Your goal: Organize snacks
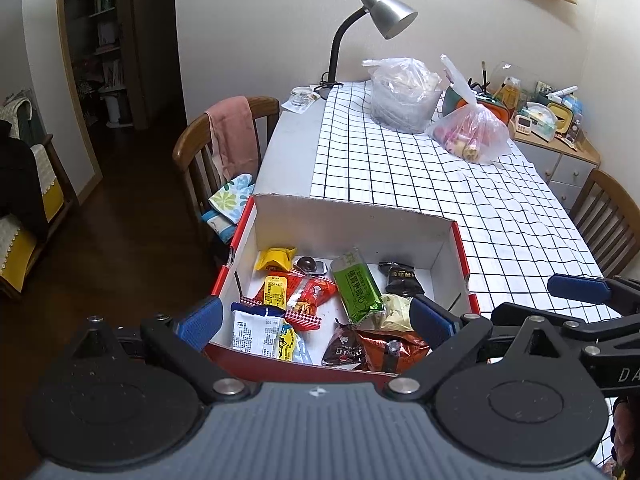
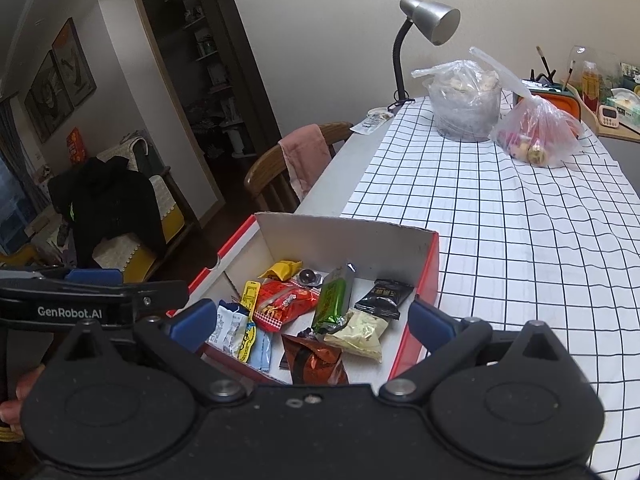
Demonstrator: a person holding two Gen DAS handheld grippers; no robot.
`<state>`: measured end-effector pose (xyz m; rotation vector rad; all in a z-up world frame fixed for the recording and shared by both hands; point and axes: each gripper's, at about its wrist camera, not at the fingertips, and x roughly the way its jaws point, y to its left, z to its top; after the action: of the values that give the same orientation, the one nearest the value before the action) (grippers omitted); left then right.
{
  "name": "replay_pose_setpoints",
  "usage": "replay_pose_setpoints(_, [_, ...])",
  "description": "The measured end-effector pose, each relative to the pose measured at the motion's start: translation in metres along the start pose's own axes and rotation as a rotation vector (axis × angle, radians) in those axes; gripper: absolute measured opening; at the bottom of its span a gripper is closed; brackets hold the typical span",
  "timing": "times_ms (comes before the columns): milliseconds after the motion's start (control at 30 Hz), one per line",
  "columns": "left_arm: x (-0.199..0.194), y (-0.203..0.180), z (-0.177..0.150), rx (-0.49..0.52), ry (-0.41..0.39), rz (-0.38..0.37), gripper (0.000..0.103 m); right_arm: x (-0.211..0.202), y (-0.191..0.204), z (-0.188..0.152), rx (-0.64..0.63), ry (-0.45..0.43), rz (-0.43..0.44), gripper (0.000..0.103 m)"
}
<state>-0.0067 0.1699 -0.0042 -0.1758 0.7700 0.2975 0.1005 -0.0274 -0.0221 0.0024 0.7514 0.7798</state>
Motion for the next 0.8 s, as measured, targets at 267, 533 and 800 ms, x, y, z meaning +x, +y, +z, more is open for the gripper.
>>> replay_pose_setpoints(267, [0.0025, -0.0012, 0.0004, -0.003, 0.001, -0.001, 0.100, 0.0012, -0.0051, 0.0015, 0.020, 0.003, -0.005, 0.102])
replay_pose_setpoints(533, [0.0052, -0.0050, 0.0003, 0.007, 0.009, -0.001, 0.100, 0.0036, -0.0083, 0.0035, 0.030, 0.009, -0.008, 0.101])
replay_pose_setpoints(800, [0.0071, -0.0066, -0.0002, 0.009, 0.017, 0.003, 0.100, 0.0055, -0.0099, 0.0042, 0.033, 0.017, -0.008, 0.101])
